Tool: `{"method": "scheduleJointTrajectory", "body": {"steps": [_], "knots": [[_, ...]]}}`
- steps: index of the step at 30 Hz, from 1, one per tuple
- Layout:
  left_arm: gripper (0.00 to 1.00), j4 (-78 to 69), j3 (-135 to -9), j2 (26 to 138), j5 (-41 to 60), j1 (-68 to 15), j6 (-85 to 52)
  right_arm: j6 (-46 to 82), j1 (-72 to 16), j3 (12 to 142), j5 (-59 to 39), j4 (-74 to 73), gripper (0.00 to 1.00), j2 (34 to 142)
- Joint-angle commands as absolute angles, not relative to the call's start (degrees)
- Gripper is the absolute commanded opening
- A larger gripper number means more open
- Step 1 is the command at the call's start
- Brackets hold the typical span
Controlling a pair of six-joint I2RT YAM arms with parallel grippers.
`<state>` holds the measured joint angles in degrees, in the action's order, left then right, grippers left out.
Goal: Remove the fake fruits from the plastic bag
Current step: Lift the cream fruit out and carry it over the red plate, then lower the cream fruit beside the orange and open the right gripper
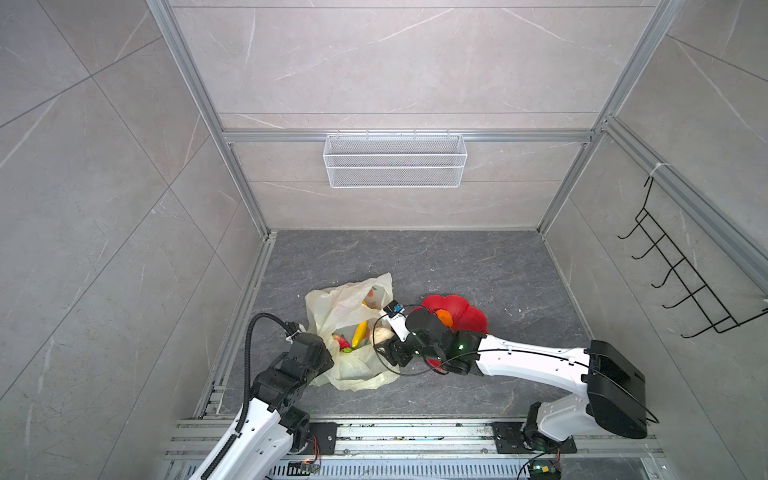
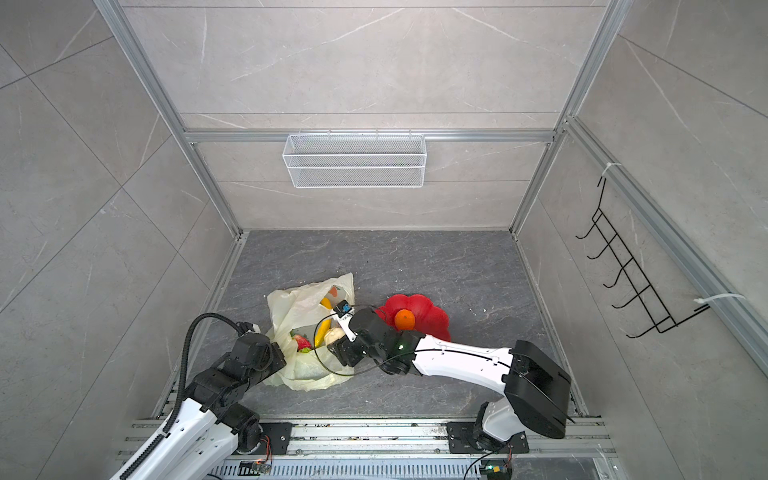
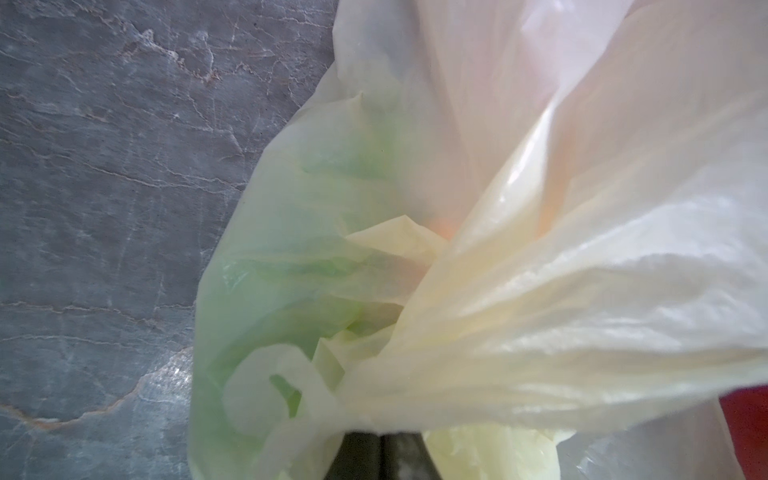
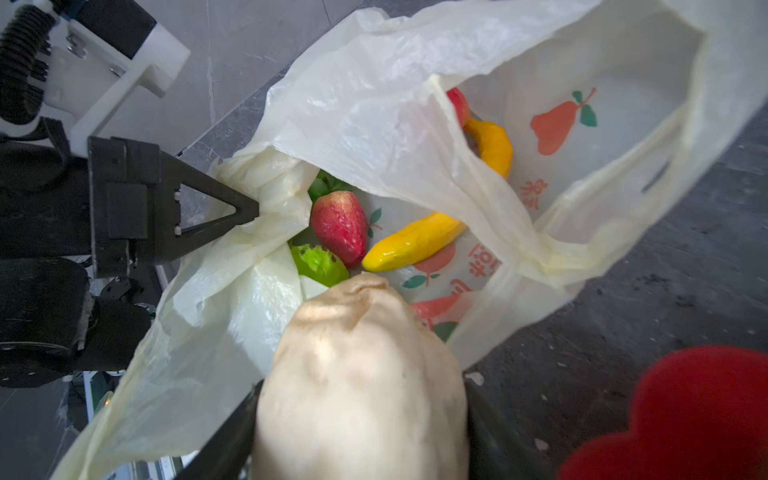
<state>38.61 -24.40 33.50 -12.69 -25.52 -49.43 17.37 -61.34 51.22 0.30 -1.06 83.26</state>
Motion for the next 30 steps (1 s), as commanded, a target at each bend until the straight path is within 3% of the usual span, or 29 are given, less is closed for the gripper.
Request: {"method": "scheduleJointTrajectory", "body": {"steps": [1,16,24,30], "knots": [[0.00,37.4,-25.8,34.0,-12.0,-25.7,-49.0,18.1,-61.5,47.1,5.9,-5.2,0.63,77.9],[0.00,37.3,-27.1,35.4,-12.0,-25.7,-48.5,23.1,-58.4,33.8,32.8,0.8,0.60,61.2],[0.00,36.7,-27.0,35.9,-11.8,-25.7,-48.4,31.8,-46.3,34.4,37.0,9.0,0.59,66.3],[0.00,37.5,-25.9,33.8,-11.9,-25.7,-49.0,36.6,-45.3,37.6,43.6,12.1,0.59,74.3]]}}
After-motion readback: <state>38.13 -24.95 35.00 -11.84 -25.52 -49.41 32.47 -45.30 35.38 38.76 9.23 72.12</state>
